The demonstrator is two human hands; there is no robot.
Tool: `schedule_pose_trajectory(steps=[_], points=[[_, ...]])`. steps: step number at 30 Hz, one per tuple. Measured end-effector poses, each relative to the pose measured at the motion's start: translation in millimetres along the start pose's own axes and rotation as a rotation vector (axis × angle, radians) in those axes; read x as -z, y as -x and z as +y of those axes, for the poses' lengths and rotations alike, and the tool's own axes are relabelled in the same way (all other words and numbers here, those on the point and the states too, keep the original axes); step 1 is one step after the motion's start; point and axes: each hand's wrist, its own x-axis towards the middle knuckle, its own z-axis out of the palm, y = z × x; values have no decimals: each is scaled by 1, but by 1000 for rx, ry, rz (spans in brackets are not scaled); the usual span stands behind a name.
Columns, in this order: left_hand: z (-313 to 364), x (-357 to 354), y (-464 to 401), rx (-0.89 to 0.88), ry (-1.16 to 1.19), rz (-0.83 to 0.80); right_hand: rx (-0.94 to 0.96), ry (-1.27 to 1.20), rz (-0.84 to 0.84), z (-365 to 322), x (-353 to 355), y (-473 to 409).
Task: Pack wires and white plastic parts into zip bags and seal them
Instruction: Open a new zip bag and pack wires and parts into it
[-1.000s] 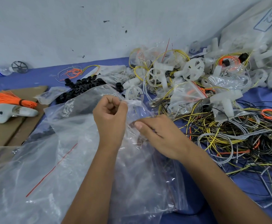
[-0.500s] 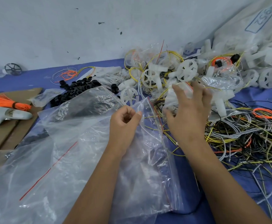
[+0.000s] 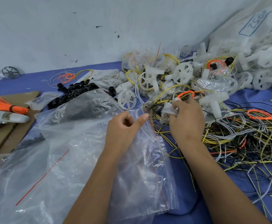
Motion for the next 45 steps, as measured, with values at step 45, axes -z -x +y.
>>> schedule_pose_trajectory(steps=[45], points=[[40,-15,14,-460,38,195,232,-568,-509,-39,-4,30]])
